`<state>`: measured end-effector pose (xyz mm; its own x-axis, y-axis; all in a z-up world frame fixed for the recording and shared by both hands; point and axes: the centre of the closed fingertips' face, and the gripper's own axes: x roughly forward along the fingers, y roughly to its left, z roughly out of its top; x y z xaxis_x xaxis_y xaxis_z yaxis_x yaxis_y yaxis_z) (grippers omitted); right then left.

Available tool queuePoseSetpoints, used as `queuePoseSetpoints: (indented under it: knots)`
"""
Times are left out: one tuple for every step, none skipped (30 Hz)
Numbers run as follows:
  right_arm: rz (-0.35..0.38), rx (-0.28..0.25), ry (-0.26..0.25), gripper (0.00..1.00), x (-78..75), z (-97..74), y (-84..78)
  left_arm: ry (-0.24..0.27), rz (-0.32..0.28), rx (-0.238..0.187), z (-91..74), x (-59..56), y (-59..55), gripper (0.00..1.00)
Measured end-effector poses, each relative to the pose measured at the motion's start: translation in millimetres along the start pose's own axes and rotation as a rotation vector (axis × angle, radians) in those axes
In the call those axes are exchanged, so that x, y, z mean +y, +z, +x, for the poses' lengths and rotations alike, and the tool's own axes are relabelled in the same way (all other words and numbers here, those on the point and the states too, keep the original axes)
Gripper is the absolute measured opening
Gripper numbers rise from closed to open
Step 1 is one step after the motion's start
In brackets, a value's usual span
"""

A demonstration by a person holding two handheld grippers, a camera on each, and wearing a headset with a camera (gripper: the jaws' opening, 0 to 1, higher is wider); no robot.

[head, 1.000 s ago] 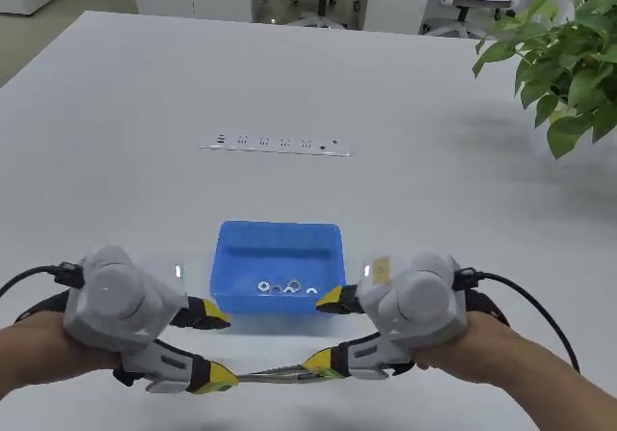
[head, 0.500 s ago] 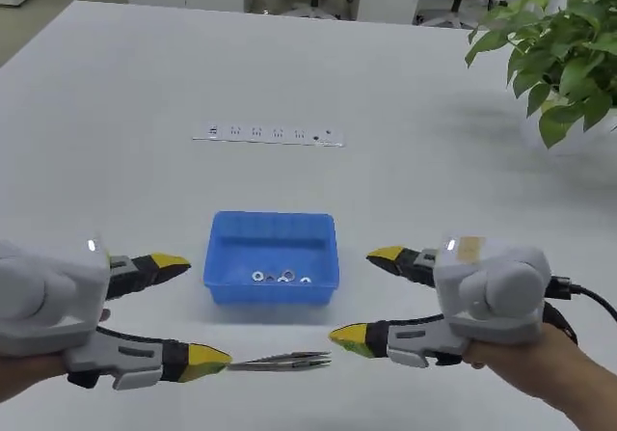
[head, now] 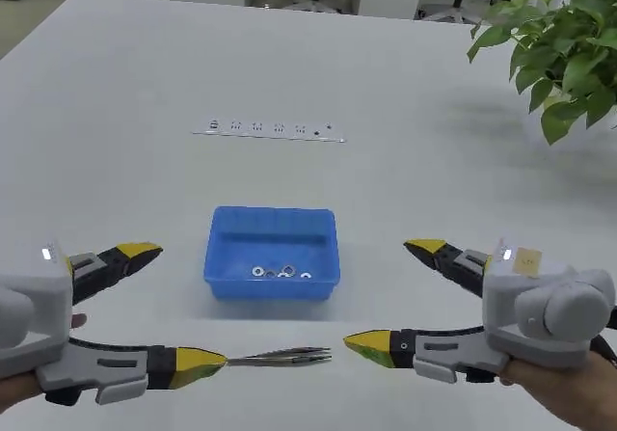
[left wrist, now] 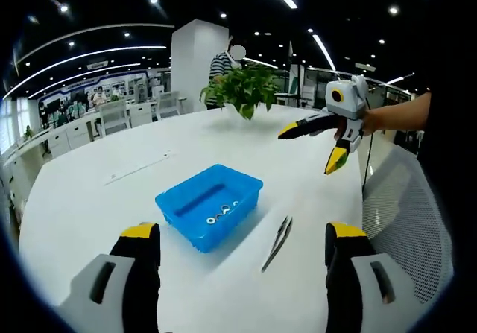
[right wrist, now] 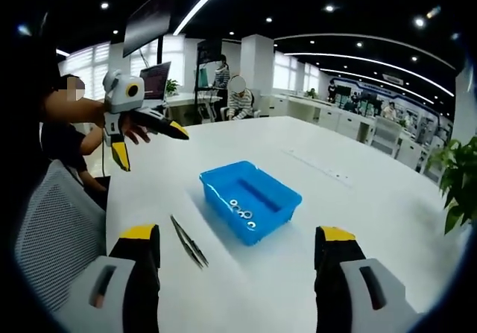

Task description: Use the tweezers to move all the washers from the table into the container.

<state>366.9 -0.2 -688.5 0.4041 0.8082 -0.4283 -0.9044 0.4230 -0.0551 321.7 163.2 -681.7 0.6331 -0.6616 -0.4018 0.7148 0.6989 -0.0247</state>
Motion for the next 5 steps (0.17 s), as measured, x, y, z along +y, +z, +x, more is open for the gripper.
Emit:
queuePoseSetpoints:
  knots:
    - [0.008, -0.004, -0.003, 0.88, 0.5, -1.6, -1.0, 0.008, -0.003, -0.013, -1.1, 0.5, 2.0, 0.99]
    - [0.011, -0.005, -0.008, 0.89, 0.6, -2.8, -1.6, 0.012, -0.007, -0.017, -1.7, 0.8, 2.7, 0.99]
    - [0.012, -0.005, -0.013, 0.92, 0.8, -3.7, -2.7, 0.016, -0.011, -0.019, -2.3, 1.2, 3.2, 0.99]
    - [0.011, -0.004, -0.027, 0.95, -0.1, -4.8, -4.2, 0.018, -0.014, -0.022, -2.8, 1.2, 3.6, 0.99]
    - [0.011, -0.006, -0.035, 0.97, -0.6, -5.7, -5.0, 0.021, -0.019, -0.026, -3.4, 1.6, 4.1, 0.99]
